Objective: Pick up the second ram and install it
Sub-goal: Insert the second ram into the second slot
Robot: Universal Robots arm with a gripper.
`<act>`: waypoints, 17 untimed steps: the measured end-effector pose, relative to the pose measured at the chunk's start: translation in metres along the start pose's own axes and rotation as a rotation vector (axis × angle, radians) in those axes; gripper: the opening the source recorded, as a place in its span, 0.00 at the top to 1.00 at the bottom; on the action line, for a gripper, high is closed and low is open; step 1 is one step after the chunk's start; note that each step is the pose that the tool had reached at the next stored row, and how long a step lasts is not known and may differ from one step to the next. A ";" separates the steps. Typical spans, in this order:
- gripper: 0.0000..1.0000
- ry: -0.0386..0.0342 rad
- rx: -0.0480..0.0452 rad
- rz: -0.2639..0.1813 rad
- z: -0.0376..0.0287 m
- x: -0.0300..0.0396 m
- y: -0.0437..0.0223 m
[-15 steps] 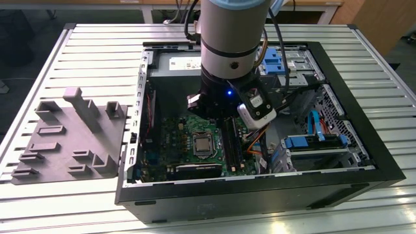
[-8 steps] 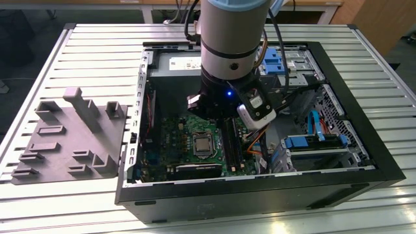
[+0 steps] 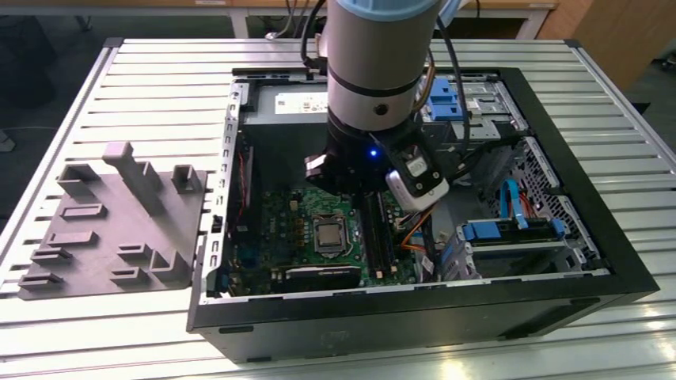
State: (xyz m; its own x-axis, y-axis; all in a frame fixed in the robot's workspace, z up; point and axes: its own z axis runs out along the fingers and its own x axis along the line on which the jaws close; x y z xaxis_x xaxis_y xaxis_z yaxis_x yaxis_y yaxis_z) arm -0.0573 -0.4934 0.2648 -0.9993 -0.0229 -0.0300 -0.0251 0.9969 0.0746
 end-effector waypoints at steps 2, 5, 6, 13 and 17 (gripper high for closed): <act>0.89 0.0000 0.0000 0.000 0.0001 -0.0003 0.0000; 0.89 0.0000 -0.0001 0.000 0.0003 -0.0009 0.0000; 0.89 0.0000 -0.0001 0.000 0.0003 -0.0011 0.0000; 0.89 0.0000 -0.0001 0.000 0.0005 -0.0025 -0.0001; 0.89 0.0001 0.0001 0.000 0.0008 -0.0032 -0.0001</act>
State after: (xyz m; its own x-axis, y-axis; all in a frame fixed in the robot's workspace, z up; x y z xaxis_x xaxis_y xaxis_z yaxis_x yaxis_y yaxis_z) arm -0.0541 -0.4934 0.2641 -0.9993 -0.0227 -0.0299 -0.0249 0.9969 0.0746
